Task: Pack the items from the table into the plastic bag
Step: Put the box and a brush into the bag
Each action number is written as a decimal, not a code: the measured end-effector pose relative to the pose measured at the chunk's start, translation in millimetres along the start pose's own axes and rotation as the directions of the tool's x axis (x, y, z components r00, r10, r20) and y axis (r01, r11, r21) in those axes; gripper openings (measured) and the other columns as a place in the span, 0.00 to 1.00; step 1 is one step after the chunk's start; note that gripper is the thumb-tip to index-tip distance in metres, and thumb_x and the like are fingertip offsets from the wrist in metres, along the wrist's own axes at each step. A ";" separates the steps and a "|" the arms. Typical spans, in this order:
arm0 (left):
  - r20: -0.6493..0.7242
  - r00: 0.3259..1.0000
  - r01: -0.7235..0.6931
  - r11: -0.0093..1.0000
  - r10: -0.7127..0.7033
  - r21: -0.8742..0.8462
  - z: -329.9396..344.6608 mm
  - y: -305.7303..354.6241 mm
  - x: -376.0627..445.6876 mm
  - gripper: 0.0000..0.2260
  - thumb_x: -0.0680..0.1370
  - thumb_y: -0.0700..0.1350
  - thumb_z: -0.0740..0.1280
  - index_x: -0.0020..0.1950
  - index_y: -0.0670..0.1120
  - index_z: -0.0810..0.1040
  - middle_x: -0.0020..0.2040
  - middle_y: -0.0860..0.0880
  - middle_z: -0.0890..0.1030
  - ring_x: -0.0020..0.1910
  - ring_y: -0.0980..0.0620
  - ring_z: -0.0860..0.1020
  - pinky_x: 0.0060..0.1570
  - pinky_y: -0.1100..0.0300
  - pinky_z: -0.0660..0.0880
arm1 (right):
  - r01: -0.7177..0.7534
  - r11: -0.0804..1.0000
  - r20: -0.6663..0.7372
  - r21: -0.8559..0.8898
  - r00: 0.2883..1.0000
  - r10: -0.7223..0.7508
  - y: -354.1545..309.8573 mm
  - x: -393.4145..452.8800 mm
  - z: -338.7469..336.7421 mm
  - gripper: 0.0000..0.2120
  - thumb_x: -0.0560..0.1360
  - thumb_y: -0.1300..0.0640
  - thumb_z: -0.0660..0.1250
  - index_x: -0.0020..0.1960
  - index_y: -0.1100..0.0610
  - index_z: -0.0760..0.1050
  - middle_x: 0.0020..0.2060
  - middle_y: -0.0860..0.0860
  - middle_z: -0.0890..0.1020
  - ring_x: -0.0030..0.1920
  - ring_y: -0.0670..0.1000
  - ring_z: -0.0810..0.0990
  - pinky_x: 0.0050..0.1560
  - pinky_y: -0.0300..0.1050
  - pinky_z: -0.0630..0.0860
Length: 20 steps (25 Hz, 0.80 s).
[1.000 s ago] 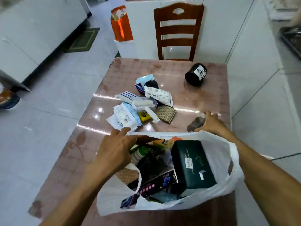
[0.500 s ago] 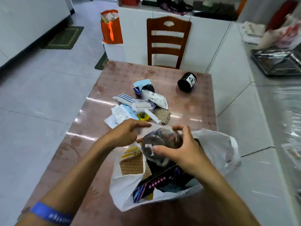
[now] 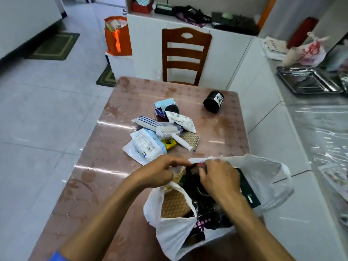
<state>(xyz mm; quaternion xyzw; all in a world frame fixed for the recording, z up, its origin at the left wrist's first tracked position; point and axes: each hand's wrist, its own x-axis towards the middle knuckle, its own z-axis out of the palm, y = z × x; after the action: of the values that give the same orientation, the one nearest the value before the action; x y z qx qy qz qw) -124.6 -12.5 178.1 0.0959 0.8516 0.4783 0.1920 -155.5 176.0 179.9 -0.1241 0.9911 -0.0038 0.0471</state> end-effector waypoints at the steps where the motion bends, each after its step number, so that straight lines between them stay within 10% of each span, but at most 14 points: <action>1: -0.013 1.000 0.003 1.000 -0.003 -0.029 -5.5 -1.0 -4.0 0.32 0.62 0.31 0.55 0.61 0.49 0.81 0.62 0.55 0.80 0.63 0.63 0.74 0.61 0.67 0.70 | 0.082 0.990 -0.130 0.116 0.989 -0.067 -3.3 0.6 -14.8 0.12 0.77 0.48 0.62 0.44 0.53 0.80 0.39 0.53 0.83 0.38 0.55 0.79 0.33 0.43 0.68; 4: -0.006 0.999 0.031 0.992 -0.032 -0.120 -21.3 0.8 -16.4 0.24 0.62 0.33 0.57 0.48 0.51 0.85 0.61 0.55 0.80 0.63 0.65 0.73 0.59 0.69 0.69 | 0.171 0.836 -0.206 0.521 0.976 -0.072 -10.8 46.9 -33.6 0.12 0.74 0.51 0.66 0.35 0.55 0.77 0.30 0.50 0.81 0.30 0.52 0.76 0.28 0.43 0.69; 9: -0.151 0.970 0.218 0.958 -0.192 0.186 -23.8 -1.1 -22.0 0.24 0.62 0.37 0.53 0.41 0.53 0.86 0.65 0.56 0.77 0.64 0.57 0.72 0.61 0.56 0.71 | 0.065 0.989 0.230 0.134 0.969 -0.095 -30.8 147.2 59.1 0.17 0.74 0.50 0.65 0.59 0.56 0.76 0.56 0.56 0.82 0.55 0.59 0.80 0.51 0.49 0.75; 13: -0.366 0.878 0.439 0.826 -0.309 0.354 -7.7 8.3 -27.7 0.15 0.73 0.46 0.61 0.54 0.55 0.83 0.56 0.55 0.82 0.51 0.56 0.78 0.50 0.56 0.76 | 0.093 0.983 0.361 0.158 0.921 -0.145 -42.5 165.8 88.9 0.15 0.75 0.54 0.67 0.59 0.59 0.78 0.57 0.58 0.81 0.56 0.59 0.80 0.53 0.48 0.76; 17: -0.623 0.745 0.391 0.913 -0.239 0.118 14.8 23.2 -34.5 0.15 0.71 0.43 0.70 0.56 0.55 0.84 0.57 0.55 0.83 0.48 0.59 0.81 0.48 0.63 0.76 | 0.174 0.956 0.220 0.238 0.949 -0.227 -1.9 140.6 22.8 0.10 0.76 0.51 0.63 0.51 0.56 0.77 0.49 0.57 0.83 0.44 0.61 0.78 0.40 0.49 0.71; 20: -0.449 0.826 0.288 0.940 -0.342 -0.184 21.2 32.2 -45.3 0.27 0.70 0.33 0.66 0.65 0.55 0.78 0.64 0.57 0.78 0.32 0.61 0.78 0.36 0.66 0.74 | 0.322 0.887 -0.015 0.330 0.942 -0.336 61.9 66.9 -42.5 0.07 0.77 0.50 0.64 0.52 0.49 0.78 0.41 0.52 0.83 0.39 0.54 0.79 0.36 0.48 0.73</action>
<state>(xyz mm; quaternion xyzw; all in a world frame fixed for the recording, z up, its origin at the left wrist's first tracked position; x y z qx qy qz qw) -75.2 5.1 206.3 -0.1767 0.8492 0.4942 0.0588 -239.2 219.3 214.9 -0.2808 0.9400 -0.1736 0.0865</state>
